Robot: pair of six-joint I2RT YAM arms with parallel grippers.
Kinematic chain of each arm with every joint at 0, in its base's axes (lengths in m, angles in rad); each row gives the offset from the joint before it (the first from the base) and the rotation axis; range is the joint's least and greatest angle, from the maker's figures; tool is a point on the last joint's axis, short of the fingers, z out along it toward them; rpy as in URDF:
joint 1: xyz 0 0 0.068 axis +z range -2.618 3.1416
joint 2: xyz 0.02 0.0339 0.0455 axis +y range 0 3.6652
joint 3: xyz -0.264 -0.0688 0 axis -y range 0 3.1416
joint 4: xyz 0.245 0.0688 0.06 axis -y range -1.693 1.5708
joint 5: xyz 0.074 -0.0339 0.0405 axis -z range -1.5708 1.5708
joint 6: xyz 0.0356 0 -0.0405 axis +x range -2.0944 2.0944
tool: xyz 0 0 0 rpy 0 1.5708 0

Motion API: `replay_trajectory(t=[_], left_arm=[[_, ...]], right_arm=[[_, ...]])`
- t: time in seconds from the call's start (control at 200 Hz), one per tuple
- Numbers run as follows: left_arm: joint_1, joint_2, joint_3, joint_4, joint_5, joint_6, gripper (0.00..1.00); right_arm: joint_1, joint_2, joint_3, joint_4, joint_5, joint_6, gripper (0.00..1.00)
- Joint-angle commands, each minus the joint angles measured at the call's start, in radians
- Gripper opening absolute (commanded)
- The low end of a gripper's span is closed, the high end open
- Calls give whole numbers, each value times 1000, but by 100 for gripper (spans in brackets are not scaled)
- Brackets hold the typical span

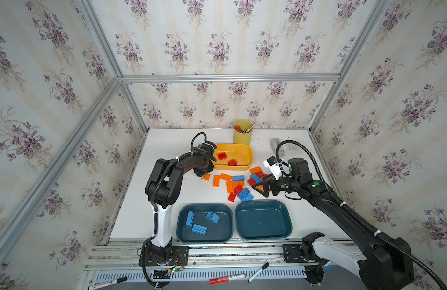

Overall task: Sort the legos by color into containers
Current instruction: 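Carry the orange clip brick with the left gripper into the farther teal tray and release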

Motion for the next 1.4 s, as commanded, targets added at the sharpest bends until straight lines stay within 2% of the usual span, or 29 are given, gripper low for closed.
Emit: replay_trajectory(t=[0.0,0.095,0.235,0.475,0.635,0.73,0.985,1.149,1.394], left_arm=[[0,6,-4,-35,-35,16,33],[0,-18,2,-46,-39,39,27],[1,-109,-5,-76,-77,81,27],[-43,-342,-99,-101,-1,195,27],[-178,-489,-198,-112,111,251,27],[-282,-540,-241,-113,153,236,27],[-558,-522,-213,-88,218,128,27],[-650,-480,-221,-50,270,50,26],[-731,-442,-245,-6,285,-64,27]], right_arm=[[1,2,6,17,-19,6,100],[1,-3,6,14,-15,4,100],[0,-6,8,11,-8,3,100],[0,1,19,-6,36,-8,100],[-9,-9,17,-2,52,-3,100],[-11,-18,10,-1,62,5,100],[-24,-52,-17,-23,97,9,100],[-29,-92,-49,-27,110,24,100],[-31,-158,-91,-35,118,47,100]])
